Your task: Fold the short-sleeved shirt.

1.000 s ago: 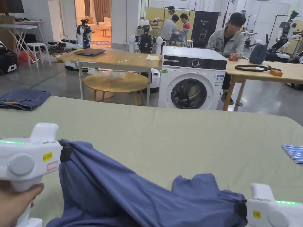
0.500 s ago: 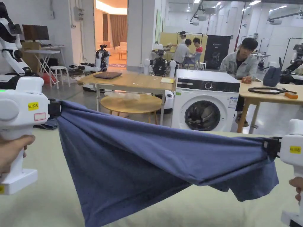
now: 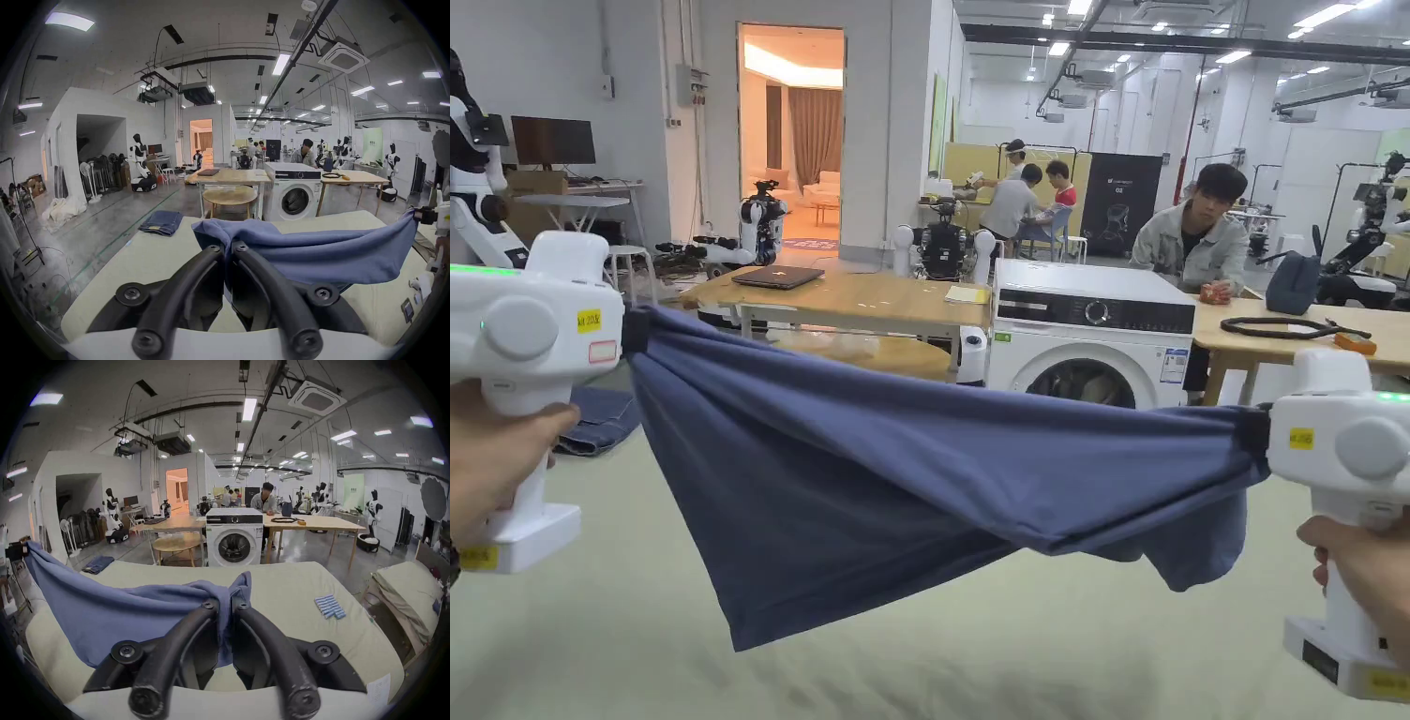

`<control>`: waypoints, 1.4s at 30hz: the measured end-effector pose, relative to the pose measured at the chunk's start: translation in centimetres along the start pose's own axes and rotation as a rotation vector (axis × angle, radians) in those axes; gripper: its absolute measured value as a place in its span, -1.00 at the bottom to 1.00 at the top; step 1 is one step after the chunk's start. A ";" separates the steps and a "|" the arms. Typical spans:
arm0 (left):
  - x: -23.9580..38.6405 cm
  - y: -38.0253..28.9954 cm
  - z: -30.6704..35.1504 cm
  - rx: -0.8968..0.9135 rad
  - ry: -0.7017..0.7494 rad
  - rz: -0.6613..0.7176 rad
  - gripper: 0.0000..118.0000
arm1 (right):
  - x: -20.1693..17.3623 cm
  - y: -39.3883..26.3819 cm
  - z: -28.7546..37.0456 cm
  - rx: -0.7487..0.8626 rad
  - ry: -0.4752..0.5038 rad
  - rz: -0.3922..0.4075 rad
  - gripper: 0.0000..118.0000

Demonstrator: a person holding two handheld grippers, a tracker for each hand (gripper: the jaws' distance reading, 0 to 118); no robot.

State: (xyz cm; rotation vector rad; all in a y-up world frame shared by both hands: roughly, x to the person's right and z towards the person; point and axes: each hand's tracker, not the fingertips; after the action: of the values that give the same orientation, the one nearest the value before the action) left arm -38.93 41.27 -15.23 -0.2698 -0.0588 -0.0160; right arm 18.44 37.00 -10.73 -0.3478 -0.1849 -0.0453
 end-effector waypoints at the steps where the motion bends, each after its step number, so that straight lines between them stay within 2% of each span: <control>1: 0.2 -1.1 -0.2 -0.008 -0.001 0.000 -1.00 | -0.2 -1.0 -0.4 0.001 -0.007 0.012 -0.88; 7: 0.6 -10.0 -0.1 -0.115 -0.033 0.007 -1.00 | -0.6 -8.4 -2.3 -0.110 -0.038 0.112 -0.88; 12: 1.0 -17.8 2.6 -0.178 -0.049 0.021 -1.00 | 0.1 -15.5 -1.6 -0.189 -0.047 0.121 -0.88; 18: 0.9 -25.0 7.9 -0.229 -0.064 0.095 -1.00 | 0.2 -22.9 2.8 -0.224 -0.054 0.142 -0.88; 25: 0.2 -31.2 13.0 -0.316 -0.076 0.086 -1.00 | 0.6 -29.0 8.0 -0.277 -0.086 0.192 -0.88; 32: -0.8 -35.3 13.0 -0.422 -0.078 0.091 -1.00 | 1.3 -32.7 8.8 -0.371 -0.092 0.167 -0.87; 34: -1.3 -35.5 12.6 -0.437 -0.080 0.109 -1.00 | 1.1 -33.1 8.9 -0.388 -0.099 0.173 -0.77; 35: -1.6 -35.4 12.5 -0.440 -0.087 0.123 -1.00 | 0.9 -33.2 9.2 -0.382 -0.116 0.180 -0.67; 36: -1.0 -35.1 13.1 -0.436 -0.082 0.127 -0.84 | 0.8 -33.1 9.4 -0.373 -0.124 0.180 -0.38; 38: -0.9 -34.3 13.6 -0.402 -0.070 0.140 -0.36 | 0.9 -32.3 9.8 -0.340 -0.114 0.154 0.10; 39: -0.9 -33.9 13.8 -0.382 -0.076 0.145 -0.12 | 0.6 -31.9 10.1 -0.314 -0.103 0.135 0.16; 42: -0.5 -32.6 14.5 -0.316 -0.082 0.149 -0.03 | -0.4 -30.4 11.1 -0.247 -0.054 0.082 0.16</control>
State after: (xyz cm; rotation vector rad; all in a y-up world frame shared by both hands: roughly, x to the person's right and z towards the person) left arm -41.02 13.69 7.33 -0.5901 -0.1178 0.1345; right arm 13.83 12.25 9.65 -0.6026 -0.2188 0.0224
